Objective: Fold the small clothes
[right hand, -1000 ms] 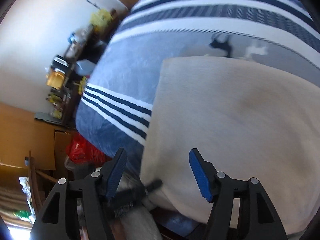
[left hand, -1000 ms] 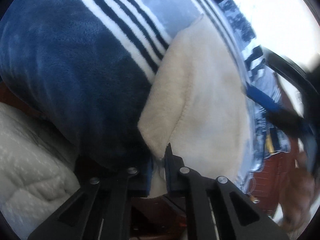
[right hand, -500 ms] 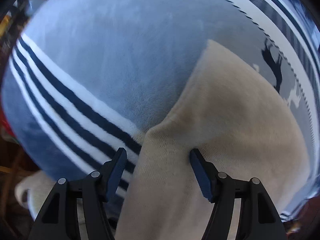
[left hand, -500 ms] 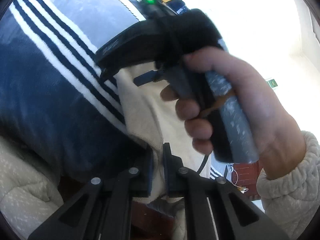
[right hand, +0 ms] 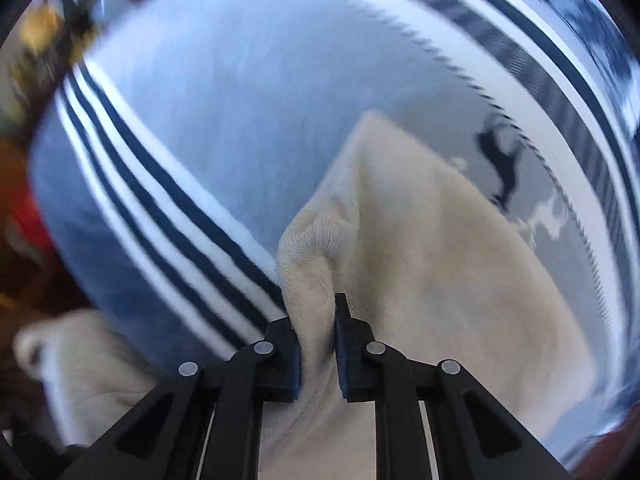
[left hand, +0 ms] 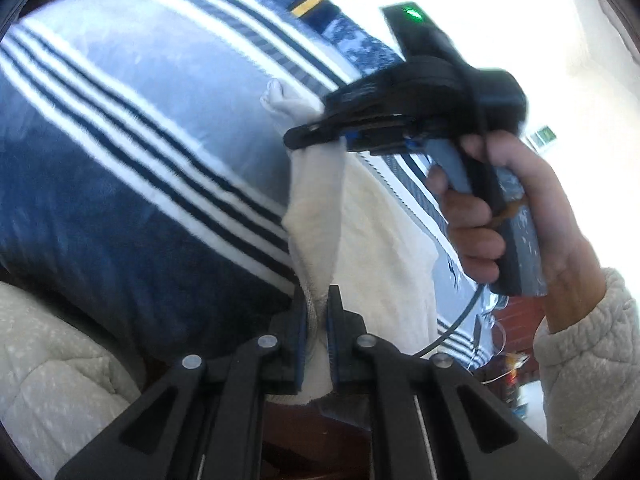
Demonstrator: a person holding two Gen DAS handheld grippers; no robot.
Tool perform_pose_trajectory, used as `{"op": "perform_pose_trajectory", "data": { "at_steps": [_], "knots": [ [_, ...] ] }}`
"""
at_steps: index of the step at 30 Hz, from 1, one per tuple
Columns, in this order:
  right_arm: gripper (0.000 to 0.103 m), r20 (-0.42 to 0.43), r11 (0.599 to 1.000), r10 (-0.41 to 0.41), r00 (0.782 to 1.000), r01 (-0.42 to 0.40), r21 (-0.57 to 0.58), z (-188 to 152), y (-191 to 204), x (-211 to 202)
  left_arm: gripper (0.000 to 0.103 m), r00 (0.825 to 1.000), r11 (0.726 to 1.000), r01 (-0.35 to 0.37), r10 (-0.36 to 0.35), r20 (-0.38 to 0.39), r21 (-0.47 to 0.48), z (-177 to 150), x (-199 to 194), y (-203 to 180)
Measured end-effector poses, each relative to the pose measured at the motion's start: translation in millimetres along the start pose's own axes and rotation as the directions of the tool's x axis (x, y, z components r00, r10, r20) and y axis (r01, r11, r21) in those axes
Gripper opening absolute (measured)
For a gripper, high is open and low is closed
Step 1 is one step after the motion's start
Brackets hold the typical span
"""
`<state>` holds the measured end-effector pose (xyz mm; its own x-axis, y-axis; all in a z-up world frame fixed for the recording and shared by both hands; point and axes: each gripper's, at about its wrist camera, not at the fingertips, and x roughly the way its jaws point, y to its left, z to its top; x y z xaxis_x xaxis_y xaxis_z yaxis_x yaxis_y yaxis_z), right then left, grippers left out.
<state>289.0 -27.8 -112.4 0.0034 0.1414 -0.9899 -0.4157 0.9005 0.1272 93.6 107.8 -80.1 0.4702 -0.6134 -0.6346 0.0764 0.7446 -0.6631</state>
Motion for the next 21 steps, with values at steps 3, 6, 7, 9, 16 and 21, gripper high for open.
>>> {"op": "perform_pose_trajectory", "data": {
  "at_steps": [3, 6, 7, 9, 16, 21],
  "knots": [
    [0.013, 0.127, 0.986, 0.137, 0.982, -0.148, 0.078, -32.2, -40.9, -38.2, 0.008, 1.000, 0.998, 0.006, -0.006, -0.001, 0.064, -4.0, -5.7, -23.1],
    [0.013, 0.260, 0.951, 0.235, 0.937, -0.277, 0.135, -70.3, -75.8, -71.4, 0.008, 1.000, 0.990, -0.014, 0.015, -0.002, 0.140, -11.7, -9.0, -56.8],
    [0.013, 0.285, 0.940, 0.257, 0.924, -0.307, 0.147, -75.5, -78.9, -74.1, 0.008, 1.000, 0.988, -0.017, 0.018, -0.002, 0.155, -11.9, -10.8, -64.1],
    [0.013, 0.360, 0.914, 0.306, 0.881, -0.378, 0.150, -95.6, -97.8, -89.2, 0.008, 1.000, 0.983, -0.008, 0.010, -0.010, 0.183, -15.7, -10.7, -88.5],
    [0.013, 0.551, 0.832, 0.366, 0.750, -0.529, 0.167, -165.3, -155.2, -141.8, 0.008, 0.998, 0.946, 0.008, 0.012, -0.060, 0.324, -31.6, 15.9, -174.5],
    [0.013, 0.660, 0.754, 0.377, 0.650, -0.629, 0.189, -227.5, -227.7, -151.8, 0.008, 0.989, 0.905, 0.034, 0.031, -0.145, 0.424, -49.0, 62.6, -229.4]
  ]
}}
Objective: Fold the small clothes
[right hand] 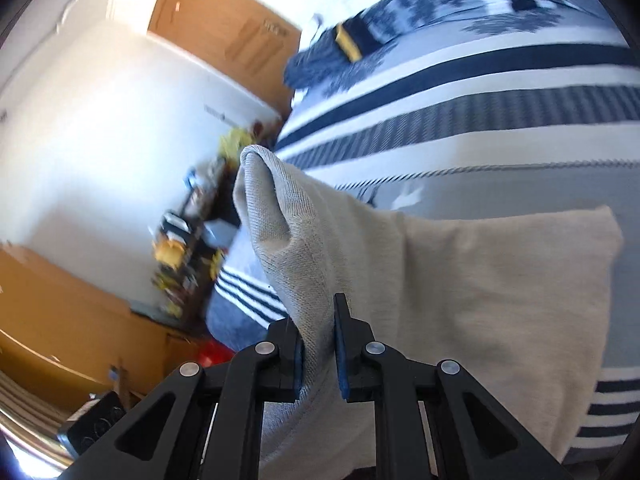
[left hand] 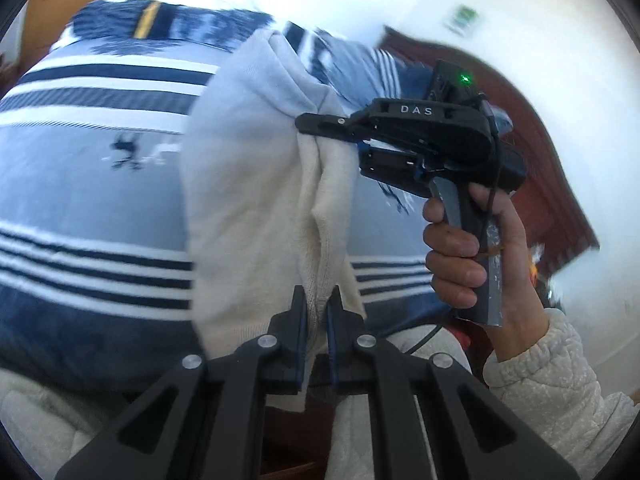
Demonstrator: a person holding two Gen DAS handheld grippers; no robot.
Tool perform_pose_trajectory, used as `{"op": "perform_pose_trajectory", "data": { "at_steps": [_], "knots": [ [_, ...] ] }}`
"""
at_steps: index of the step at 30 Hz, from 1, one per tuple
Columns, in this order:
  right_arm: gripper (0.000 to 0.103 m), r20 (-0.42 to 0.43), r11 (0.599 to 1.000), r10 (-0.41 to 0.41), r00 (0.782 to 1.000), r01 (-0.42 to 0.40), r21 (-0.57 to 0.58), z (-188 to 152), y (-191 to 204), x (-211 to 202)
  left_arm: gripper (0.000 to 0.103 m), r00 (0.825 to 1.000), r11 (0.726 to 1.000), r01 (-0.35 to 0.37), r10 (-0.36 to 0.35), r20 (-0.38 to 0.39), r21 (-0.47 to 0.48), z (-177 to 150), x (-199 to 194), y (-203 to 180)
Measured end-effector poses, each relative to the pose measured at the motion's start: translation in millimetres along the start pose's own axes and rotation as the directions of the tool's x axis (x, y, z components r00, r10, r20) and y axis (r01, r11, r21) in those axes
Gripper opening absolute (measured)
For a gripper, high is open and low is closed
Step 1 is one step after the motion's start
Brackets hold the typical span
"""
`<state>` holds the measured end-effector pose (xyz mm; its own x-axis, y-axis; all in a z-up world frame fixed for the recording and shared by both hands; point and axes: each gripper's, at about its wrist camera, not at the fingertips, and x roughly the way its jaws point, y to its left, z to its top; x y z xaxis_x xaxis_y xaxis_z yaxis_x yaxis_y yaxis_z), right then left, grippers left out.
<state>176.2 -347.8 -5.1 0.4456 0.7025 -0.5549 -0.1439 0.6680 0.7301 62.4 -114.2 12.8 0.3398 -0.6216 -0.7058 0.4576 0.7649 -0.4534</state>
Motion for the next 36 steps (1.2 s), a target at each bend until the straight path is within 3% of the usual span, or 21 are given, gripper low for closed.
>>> {"op": "perform_pose_trajectory", "data": {
  "at_steps": [5, 11, 17, 22, 24, 26, 28, 32, 36],
  "knots": [
    [0.013, 0.084, 0.993, 0.031, 0.996, -0.040, 0.109, -9.4, -64.1, -36.2, 0.008, 0.996, 0.997, 0.008, -0.001, -0.094, 0.074, 10.0, 57.2, -39.7],
    [0.013, 0.180, 0.950, 0.090, 0.980, -0.138, 0.278, -24.8, -157.0, -49.7, 0.008, 0.975, 0.993, -0.023, 0.047, -0.215, 0.113, 6.9, 132.5, -65.5],
    [0.014, 0.158, 0.907, 0.069, 0.985, -0.128, 0.402, -39.0, -215.9, -35.3, 0.009, 0.949, 0.996, -0.057, 0.076, -0.305, 0.070, -2.8, 177.4, -61.6],
    [0.017, 0.085, 0.922, -0.004, 0.996, -0.030, 0.386, -34.7, -227.9, -21.5, 0.013, 0.936, 0.999, -0.042, 0.051, -0.348, 0.035, -5.9, 181.8, -60.6],
    [0.024, 0.082, 0.926, -0.048, 0.995, 0.014, 0.377, -35.6, -227.0, -25.8, 0.019, 0.946, 0.999, -0.023, 0.034, -0.321, 0.039, -3.6, 165.6, -59.9],
    [0.049, 0.103, 0.935, -0.079, 0.992, 0.038, 0.352, -39.4, -222.3, -37.3, 0.028, 0.957, 0.999, -0.031, 0.037, -0.289, 0.025, -1.6, 147.7, -49.8],
    [0.062, 0.130, 0.941, -0.129, 0.983, 0.080, 0.327, -47.9, -207.7, -57.0, 0.034, 0.965, 0.997, -0.074, 0.074, -0.251, 0.009, 0.9, 131.2, -34.2],
    [0.063, 0.132, 0.934, -0.219, 0.967, 0.169, 0.315, -76.8, -184.7, -85.7, 0.034, 0.959, 0.979, -0.193, 0.174, -0.224, -0.066, 6.8, 113.9, 13.3],
    [0.063, 0.102, 0.897, -0.313, 0.944, 0.258, 0.360, -128.4, -178.4, -90.0, 0.035, 0.954, 0.961, -0.252, 0.227, -0.194, -0.116, 20.5, 107.3, 47.0]
  ]
}}
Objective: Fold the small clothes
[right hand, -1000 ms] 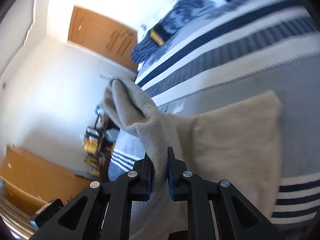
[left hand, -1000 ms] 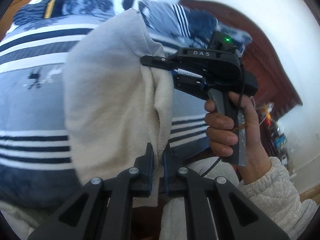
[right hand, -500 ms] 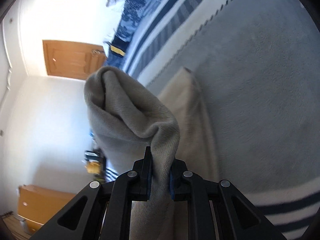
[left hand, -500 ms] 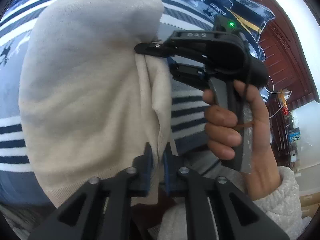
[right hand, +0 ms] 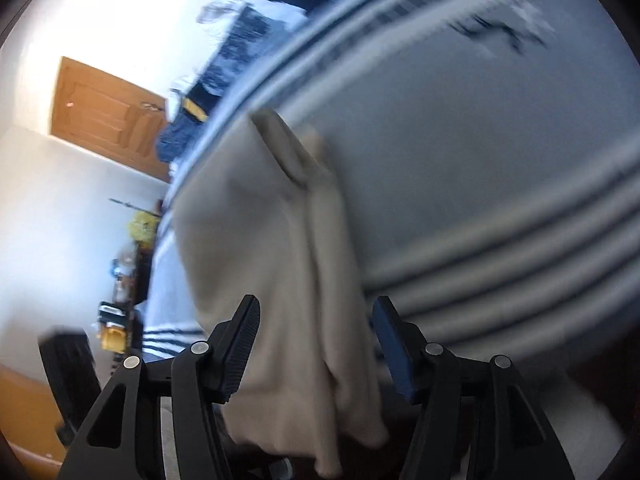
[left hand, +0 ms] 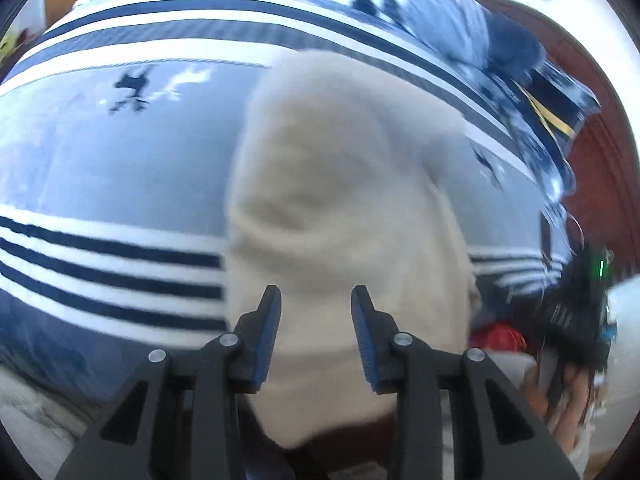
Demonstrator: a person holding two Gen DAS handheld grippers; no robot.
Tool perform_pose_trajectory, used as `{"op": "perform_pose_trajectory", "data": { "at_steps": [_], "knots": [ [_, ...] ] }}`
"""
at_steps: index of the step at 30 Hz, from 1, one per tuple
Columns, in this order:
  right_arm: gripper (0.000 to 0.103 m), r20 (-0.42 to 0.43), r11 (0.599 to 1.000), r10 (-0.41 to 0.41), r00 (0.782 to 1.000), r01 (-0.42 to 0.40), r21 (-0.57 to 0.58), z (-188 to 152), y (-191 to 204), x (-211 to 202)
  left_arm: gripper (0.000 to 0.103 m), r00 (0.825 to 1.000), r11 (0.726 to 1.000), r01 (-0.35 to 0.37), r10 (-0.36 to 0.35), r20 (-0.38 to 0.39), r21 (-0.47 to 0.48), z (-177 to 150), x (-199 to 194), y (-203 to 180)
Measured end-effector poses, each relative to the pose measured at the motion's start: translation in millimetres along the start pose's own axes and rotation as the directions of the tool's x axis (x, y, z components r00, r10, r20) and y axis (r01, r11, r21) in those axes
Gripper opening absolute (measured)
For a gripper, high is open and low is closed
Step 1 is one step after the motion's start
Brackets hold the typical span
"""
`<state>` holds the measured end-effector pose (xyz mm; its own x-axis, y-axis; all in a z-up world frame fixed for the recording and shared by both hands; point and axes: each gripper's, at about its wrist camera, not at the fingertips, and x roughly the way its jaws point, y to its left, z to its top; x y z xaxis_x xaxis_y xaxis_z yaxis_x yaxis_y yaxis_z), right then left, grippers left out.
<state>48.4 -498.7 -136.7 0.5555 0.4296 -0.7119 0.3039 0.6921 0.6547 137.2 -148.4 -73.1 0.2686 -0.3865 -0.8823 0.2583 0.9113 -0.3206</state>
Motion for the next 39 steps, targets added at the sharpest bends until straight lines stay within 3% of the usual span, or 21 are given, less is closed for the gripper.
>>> {"op": "perform_pose_trajectory", "data": {
  "at_steps": [1, 2, 3, 4, 5, 7, 9, 10, 11, 15, 18, 21, 22, 23, 25, 31, 34, 36, 38, 39],
  "knots": [
    [0.051, -0.014, 1.000, -0.024, 1.000, 0.024, 0.012, -6.3, -3.3, 4.6, 0.035, 1.000, 1.000, -0.004, 0.004, 0.007, -0.013, 6.8, 0.0, 4.6],
    [0.026, -0.044, 0.999, -0.044, 0.998, 0.044, 0.005, -9.1, -4.4, 12.1, 0.035, 1.000, 1.000, -0.014, 0.014, 0.015, -0.018, 11.9, 0.5, 6.4],
    [0.015, -0.086, 0.998, -0.058, 0.995, 0.055, -0.039, -11.9, -0.2, 20.0, 0.036, 0.999, 0.999, -0.032, 0.032, 0.029, -0.014, 18.3, -2.0, 6.8],
    [0.012, -0.095, 0.995, -0.075, 0.993, 0.069, -0.067, -13.8, 3.3, 20.3, 0.041, 0.998, 0.999, -0.043, 0.043, 0.040, -0.007, 24.6, -4.1, 4.8],
    [0.012, -0.086, 0.991, -0.107, 0.991, 0.099, -0.094, -15.1, 7.3, 19.1, 0.046, 0.998, 0.999, -0.048, 0.048, 0.050, -0.007, 30.3, -7.5, 4.8],
    [0.015, -0.047, 0.991, -0.071, 0.996, 0.065, -0.115, -14.9, 15.1, 8.5, 0.068, 0.996, 0.998, -0.057, 0.058, 0.071, -0.015, 38.3, -9.0, 3.3],
    [0.039, 0.011, 0.988, -0.034, 0.999, 0.035, -0.148, -6.8, 27.6, -4.6, 0.071, 0.994, 0.997, -0.068, 0.069, 0.089, -0.025, 51.1, -10.6, 7.0],
    [0.066, 0.034, 0.986, -0.024, 0.999, 0.029, -0.165, -1.0, 32.8, -9.5, 0.071, 0.994, 0.997, -0.070, 0.072, 0.085, -0.031, 60.6, -7.8, 6.2],
    [0.071, 0.051, 0.984, -0.014, 0.999, 0.023, -0.176, 2.9, 35.5, -12.0, 0.071, 0.994, 0.997, -0.070, 0.073, 0.080, -0.036, 65.5, -5.0, 7.6],
    [0.071, 0.065, 0.975, 0.041, 0.997, -0.026, -0.221, 44.3, 56.0, -7.0, 0.071, 0.995, 0.997, -0.069, 0.071, 0.062, -0.045, 98.3, 14.6, 7.2],
    [0.071, 0.091, 0.968, 0.027, 0.995, -0.004, -0.250, 82.2, 71.6, 12.0, 0.071, 0.993, 0.993, -0.100, 0.104, 0.063, -0.061, 123.1, 34.5, 10.6],
    [0.070, 0.085, 0.978, 0.009, 0.996, 0.009, -0.209, 123.4, 68.9, 47.1, 0.071, 0.994, 0.991, -0.087, 0.092, 0.055, -0.098, 144.7, 54.2, 17.5],
    [0.058, 0.076, 0.980, 0.021, 0.997, -0.005, -0.199, 132.5, 66.9, 57.3, 0.068, 0.994, 0.991, -0.092, 0.097, 0.054, -0.100, 148.8, 58.9, 18.8],
    [0.032, 0.064, 0.981, 0.030, 0.997, -0.018, -0.193, 139.0, 68.9, 66.7, 0.065, 0.994, 0.991, -0.091, 0.096, 0.052, -0.095, 153.4, 65.0, 19.7],
    [0.007, 0.018, 0.984, 0.021, 1.000, -0.017, -0.177, 146.0, 59.7, 89.8, 0.049, 0.998, 0.996, -0.060, 0.062, 0.028, -0.073, 160.9, 77.7, 18.6],
    [0.005, 0.023, 0.982, -0.059, 0.998, 0.062, -0.179, 160.4, 54.2, 113.6, 0.046, 0.991, 0.992, -0.121, 0.123, 0.056, -0.031, 174.2, 100.5, 13.3],
    [0.004, -0.024, 0.984, -0.091, 0.996, 0.086, -0.159, 166.6, 43.8, 137.9, 0.049, 0.990, 0.988, -0.143, 0.143, 0.003, -0.050, 179.8, 118.2, 19.3],
    [0.003, -0.039, 0.992, -0.050, 0.998, 0.045, -0.119, 170.6, 34.6, 143.7, 0.050, 0.993, 0.991, -0.117, 0.117, -0.007, -0.072, 180.8, 107.1, 20.1],
    [0.011, -0.044, 0.995, 0.007, 0.999, -0.012, -0.102, 172.5, 29.8, 135.7, 0.053, 0.997, 0.994, -0.075, 0.077, 0.016, -0.073, 175.3, 86.4, 20.3],
    [0.015, -0.047, 0.994, 0.047, 0.998, -0.051, -0.091, 171.6, 27.1, 129.6, 0.059, 0.998, 0.995, -0.060, 0.062, 0.031, -0.081, 170.0, 75.0, 22.7]
  ]
}}
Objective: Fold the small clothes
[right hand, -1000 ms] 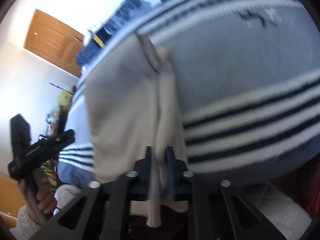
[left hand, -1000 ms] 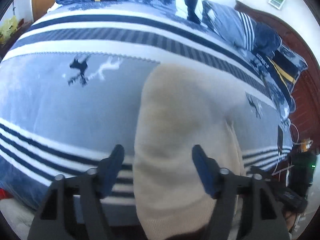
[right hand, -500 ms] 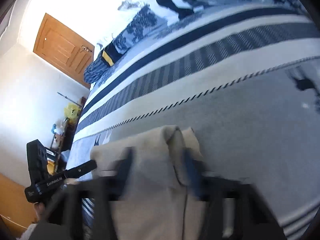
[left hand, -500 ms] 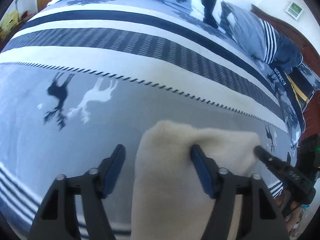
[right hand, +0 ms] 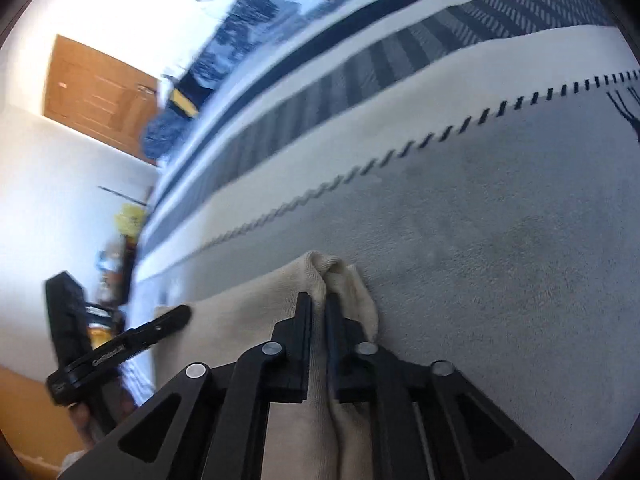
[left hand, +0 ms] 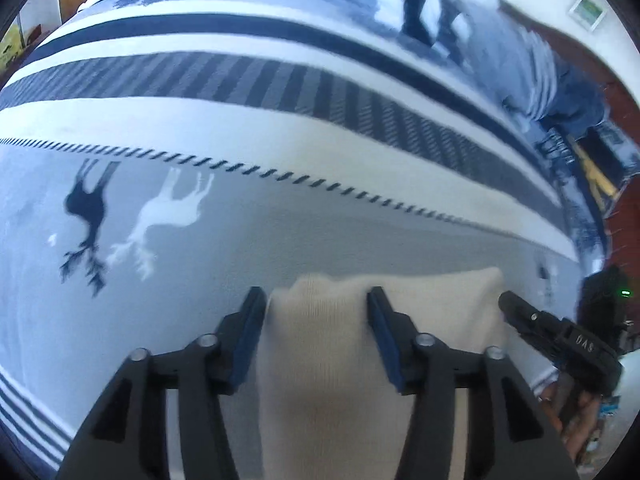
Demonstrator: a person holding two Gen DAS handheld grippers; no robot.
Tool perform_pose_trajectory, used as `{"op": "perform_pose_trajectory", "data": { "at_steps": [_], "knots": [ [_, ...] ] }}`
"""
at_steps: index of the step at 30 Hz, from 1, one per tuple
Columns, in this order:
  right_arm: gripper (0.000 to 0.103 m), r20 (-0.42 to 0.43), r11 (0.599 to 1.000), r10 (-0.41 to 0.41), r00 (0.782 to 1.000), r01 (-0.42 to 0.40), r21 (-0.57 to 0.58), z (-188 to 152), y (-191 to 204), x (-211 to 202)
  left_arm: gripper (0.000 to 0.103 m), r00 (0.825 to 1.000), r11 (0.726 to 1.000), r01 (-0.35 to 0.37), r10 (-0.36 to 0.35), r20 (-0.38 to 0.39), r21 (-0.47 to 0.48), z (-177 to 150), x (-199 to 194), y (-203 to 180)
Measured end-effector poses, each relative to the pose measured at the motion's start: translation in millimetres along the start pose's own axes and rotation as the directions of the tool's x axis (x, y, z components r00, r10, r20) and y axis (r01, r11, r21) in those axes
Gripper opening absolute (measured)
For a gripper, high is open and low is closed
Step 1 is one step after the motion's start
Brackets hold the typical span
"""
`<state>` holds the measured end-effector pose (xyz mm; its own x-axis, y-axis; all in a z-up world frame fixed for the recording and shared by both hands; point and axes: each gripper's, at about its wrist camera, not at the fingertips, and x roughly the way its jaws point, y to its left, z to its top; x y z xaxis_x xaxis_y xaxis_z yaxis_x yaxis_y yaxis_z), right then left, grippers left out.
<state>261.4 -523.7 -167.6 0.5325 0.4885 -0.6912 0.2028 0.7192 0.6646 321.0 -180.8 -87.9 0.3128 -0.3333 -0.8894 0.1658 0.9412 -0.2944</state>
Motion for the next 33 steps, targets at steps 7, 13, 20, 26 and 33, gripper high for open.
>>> {"op": "perform_pose_trajectory", "data": {
  "at_steps": [7, 13, 20, 26, 33],
  "knots": [
    [0.079, -0.018, 0.992, 0.114, 0.993, -0.113, 0.062, -20.6, -21.1, -27.2, 0.075, 0.995, 0.989, 0.085, -0.091, -0.044, -0.122, -46.6, -17.1, 40.9],
    [0.066, -0.092, 0.977, 0.197, 0.976, -0.187, 0.103, -29.5, -23.4, 7.0, 0.076, 0.963, 0.926, 0.231, -0.262, -0.067, -0.300, -34.9, 17.5, 57.6],
    [0.025, -0.128, 0.986, 0.136, 0.982, -0.122, 0.112, -24.8, -18.0, 19.7, 0.038, 0.947, 0.918, 0.283, -0.314, -0.074, -0.277, -10.6, 16.0, 38.3],
    [0.023, -0.080, 0.987, 0.158, 0.984, -0.157, 0.022, 1.9, 28.7, 3.6, 0.035, 0.915, 0.885, 0.403, -0.393, 0.088, -0.232, 49.4, -39.3, 59.3],
    [0.023, -0.080, 0.983, 0.164, 0.983, -0.169, -0.068, 88.8, 101.5, 61.5, 0.036, 0.952, 0.927, 0.304, -0.289, 0.098, -0.219, 153.7, -0.8, 97.4]
  ]
}}
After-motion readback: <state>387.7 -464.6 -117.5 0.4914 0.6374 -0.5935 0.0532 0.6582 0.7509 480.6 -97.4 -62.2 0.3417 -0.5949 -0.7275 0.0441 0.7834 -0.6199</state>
